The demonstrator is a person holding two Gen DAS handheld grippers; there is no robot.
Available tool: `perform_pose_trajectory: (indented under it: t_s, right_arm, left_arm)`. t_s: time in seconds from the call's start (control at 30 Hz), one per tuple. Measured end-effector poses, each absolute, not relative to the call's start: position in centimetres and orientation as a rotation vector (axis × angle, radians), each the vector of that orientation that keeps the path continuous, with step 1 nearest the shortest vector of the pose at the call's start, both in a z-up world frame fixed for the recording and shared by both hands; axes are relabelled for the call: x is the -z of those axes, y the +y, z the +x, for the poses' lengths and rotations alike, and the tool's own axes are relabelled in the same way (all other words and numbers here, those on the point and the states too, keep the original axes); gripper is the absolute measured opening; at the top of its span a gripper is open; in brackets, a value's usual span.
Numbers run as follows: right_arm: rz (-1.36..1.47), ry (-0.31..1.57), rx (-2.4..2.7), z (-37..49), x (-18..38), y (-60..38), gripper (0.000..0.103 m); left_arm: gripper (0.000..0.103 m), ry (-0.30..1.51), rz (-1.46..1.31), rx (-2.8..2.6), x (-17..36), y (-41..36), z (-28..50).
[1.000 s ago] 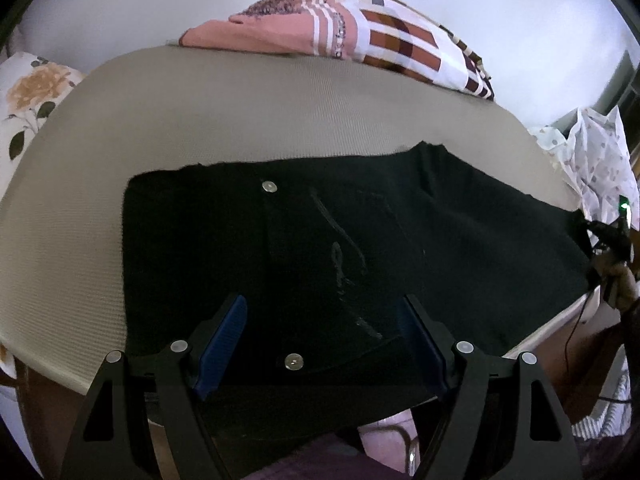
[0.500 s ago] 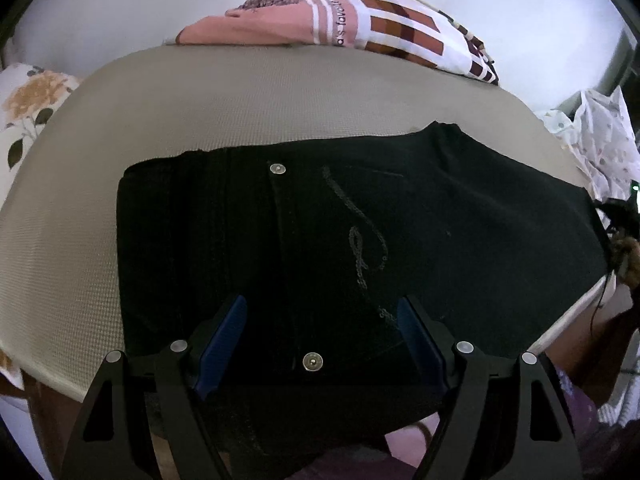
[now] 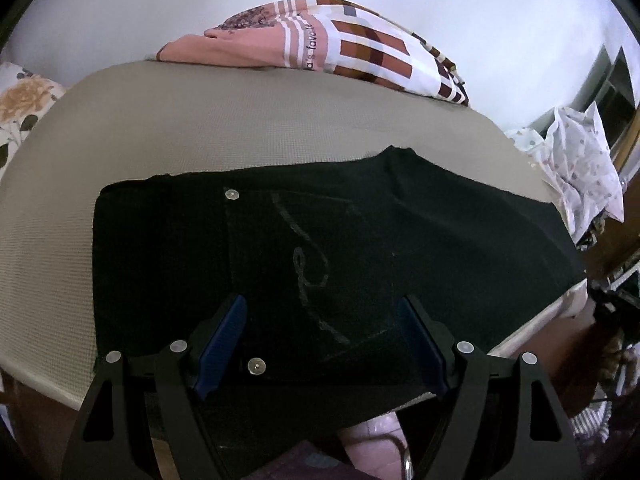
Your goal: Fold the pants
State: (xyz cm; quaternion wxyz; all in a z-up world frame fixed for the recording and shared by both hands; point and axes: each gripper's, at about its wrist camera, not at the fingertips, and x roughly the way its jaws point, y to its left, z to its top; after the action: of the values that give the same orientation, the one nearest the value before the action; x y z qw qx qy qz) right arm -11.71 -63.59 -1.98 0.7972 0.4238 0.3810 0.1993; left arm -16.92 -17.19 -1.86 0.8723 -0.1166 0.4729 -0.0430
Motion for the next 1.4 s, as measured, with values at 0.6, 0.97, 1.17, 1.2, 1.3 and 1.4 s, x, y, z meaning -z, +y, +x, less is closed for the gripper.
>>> perform_pose_trajectory:
  t_s: [0.6, 0.97, 1.17, 1.2, 1.3, 1.4]
  right_arm:
    - [1.242, 0.825, -0.367, -9.0, 7.6, -63.9, 0.009]
    - [1.166, 0.849, -0.339, -8.9, 5.9, -62.5, 0.031]
    - [1.228, 0.790, -0.241, -9.9, 5.9, -66.0, 0.030]
    - [1.230, 0.787, -0.235, -10.0, 5.9, -66.0, 0.030]
    - [1.248, 0.780, -0.215, -10.1, 6.0, -65.5, 0.030]
    - [1.246, 0.799, -0.241, -9.4, 6.3, -64.6, 0.031]
  left_arm:
    - [0.078, 0.994, -0.338, 0.044, 2.5, -15.0, -18.7]
    - [0.078, 0.990, -0.342, 0.051, 2.2, -15.2, -18.7]
    - [0.078, 0.992, -0.314, 0.054, 2.0, -15.4, -18.6]
    - [0.078, 0.997, -0.318, 0.054, 2.1, -15.4, -18.5]
    - [0.078, 0.986, -0.330, 0.061, 1.9, -15.6, -18.7]
    - [0.078, 0.989, -0.323, 0.068, 1.9, -15.8, -18.6]
